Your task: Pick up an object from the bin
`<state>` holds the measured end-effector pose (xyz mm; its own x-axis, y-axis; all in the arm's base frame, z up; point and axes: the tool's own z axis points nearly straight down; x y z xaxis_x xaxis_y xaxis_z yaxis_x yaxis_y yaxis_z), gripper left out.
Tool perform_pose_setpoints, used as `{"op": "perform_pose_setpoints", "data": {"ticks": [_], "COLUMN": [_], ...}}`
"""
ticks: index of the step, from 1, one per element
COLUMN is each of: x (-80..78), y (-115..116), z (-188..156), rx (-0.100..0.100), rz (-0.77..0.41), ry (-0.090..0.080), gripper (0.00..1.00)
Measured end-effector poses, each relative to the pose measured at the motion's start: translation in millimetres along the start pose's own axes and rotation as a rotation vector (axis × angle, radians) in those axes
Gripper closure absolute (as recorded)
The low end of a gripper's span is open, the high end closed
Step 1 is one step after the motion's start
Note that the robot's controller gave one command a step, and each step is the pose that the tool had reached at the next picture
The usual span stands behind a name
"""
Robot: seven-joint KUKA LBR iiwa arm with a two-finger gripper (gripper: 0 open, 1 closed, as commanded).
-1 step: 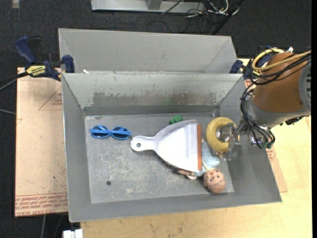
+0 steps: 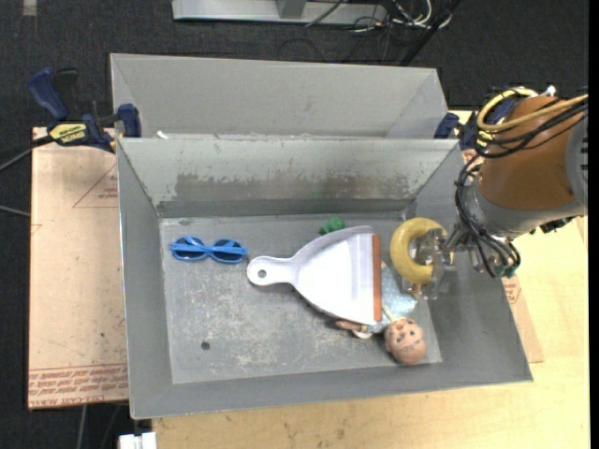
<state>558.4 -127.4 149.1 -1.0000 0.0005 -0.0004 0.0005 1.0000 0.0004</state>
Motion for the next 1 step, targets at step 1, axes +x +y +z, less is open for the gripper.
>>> {"op": "perform_pose_setpoints", "data": {"ticks": [1], "x": [0.9], "y": [-2.7], "z": [-43.0], "rx": [-0.003], "rz": [0.013], "ry": [0.008], "gripper": [0.00]}}
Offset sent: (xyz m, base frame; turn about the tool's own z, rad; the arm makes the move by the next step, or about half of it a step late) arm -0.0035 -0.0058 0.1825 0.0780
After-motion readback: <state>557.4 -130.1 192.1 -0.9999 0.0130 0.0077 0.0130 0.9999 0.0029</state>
